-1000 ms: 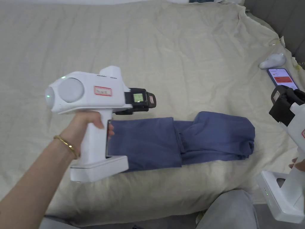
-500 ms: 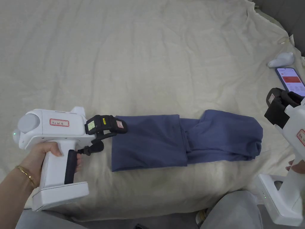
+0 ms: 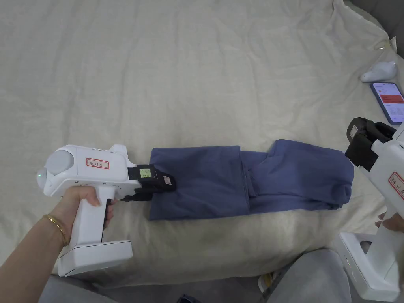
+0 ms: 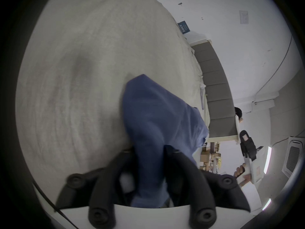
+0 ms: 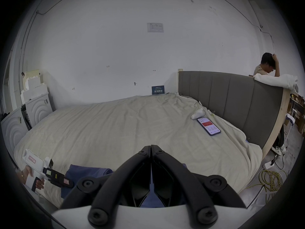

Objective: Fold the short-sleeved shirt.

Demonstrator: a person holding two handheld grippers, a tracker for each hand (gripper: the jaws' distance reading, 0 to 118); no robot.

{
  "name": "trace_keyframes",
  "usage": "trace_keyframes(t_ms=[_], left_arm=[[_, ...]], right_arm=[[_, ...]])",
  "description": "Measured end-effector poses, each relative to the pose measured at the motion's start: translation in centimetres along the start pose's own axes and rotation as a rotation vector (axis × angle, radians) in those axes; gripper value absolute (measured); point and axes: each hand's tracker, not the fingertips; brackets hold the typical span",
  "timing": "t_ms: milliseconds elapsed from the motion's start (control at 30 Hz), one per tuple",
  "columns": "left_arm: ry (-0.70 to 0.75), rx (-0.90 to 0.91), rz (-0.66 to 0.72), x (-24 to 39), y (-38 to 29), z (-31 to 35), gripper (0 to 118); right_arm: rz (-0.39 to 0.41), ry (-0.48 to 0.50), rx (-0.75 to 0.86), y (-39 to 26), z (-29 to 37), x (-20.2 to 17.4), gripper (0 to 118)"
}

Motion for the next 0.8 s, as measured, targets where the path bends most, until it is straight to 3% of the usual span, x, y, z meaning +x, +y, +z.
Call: trace_keyframes(t_ms=[100, 233, 500, 633, 800], left_arm=[[-0.001, 0.010, 0.014, 0.6, -0.2, 0.1, 14], [0.144, 0.001, -0.017, 3.4, 0.1, 0.6, 9], [0.252, 0.080, -0.132, 7.3, 0.8, 6.9, 8], [0.425, 0.167, -0.104, 5.5, 1.6, 13.1, 8], [0.786, 0.273, -0.167, 4.7, 1.2, 19.4, 8]], right_arm=[[-0.002, 0.007, -0.008, -0.3, -0.3, -0.1, 0], [0.004, 0.016, -0.016, -0.4, -0.4, -0.3, 0], [-0.001, 0.031, 0.008, 0.3, 0.4, 0.0, 0], [-0.011, 0.039, 0.027, 0.9, 0.9, 0.2, 0], [-0.015, 0.058, 0.048, 1.5, 1.3, -0.4, 0]])
